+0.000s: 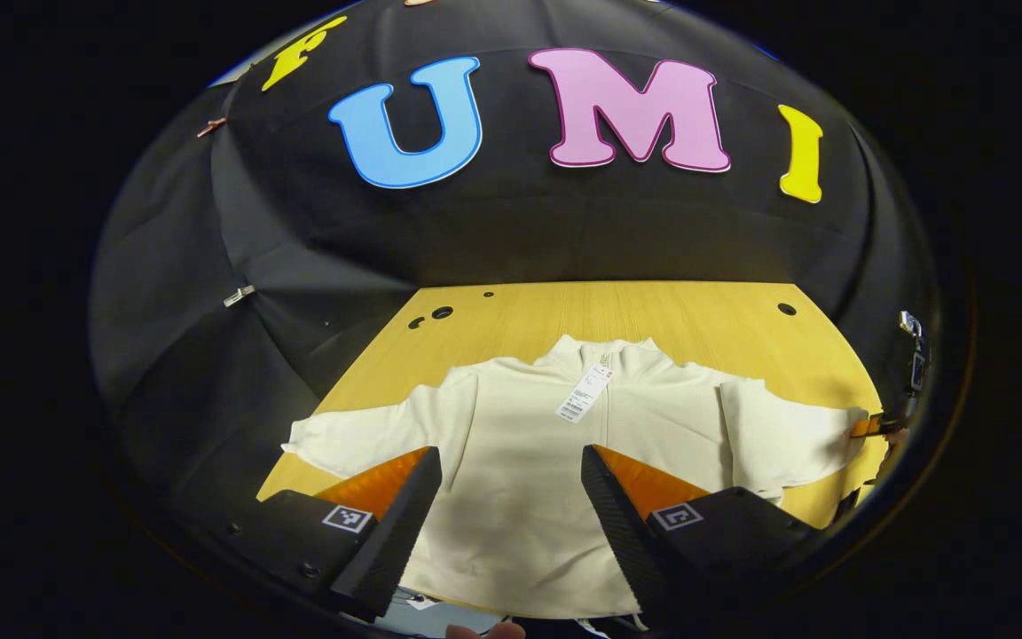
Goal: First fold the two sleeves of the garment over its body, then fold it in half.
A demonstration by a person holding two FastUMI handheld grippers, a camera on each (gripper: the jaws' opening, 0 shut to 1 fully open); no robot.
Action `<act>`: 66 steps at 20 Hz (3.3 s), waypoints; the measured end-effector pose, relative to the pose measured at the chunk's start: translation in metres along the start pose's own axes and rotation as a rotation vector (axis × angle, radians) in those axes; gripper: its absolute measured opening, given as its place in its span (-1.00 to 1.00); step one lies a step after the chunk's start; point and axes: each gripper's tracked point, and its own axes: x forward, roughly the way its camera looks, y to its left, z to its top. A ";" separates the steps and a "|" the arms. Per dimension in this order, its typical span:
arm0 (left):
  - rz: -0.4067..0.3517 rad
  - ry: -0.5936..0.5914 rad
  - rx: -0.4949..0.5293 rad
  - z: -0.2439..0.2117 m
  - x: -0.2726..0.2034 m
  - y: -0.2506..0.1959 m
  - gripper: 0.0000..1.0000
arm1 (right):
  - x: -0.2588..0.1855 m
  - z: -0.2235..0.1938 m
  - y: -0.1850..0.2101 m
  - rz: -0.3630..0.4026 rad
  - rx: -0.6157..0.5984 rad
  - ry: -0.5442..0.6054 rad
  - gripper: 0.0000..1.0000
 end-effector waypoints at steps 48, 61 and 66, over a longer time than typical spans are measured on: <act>0.003 0.014 -0.097 -0.071 0.175 0.360 0.97 | -0.134 -0.100 0.425 0.181 -0.063 -0.045 -0.52; 0.060 0.151 -0.149 -0.128 0.215 0.388 0.96 | -0.127 -0.141 0.472 0.338 -0.075 0.066 0.47; 0.055 0.214 -0.158 -0.144 0.227 0.383 0.96 | -0.150 -0.140 0.468 0.419 -0.033 0.046 0.77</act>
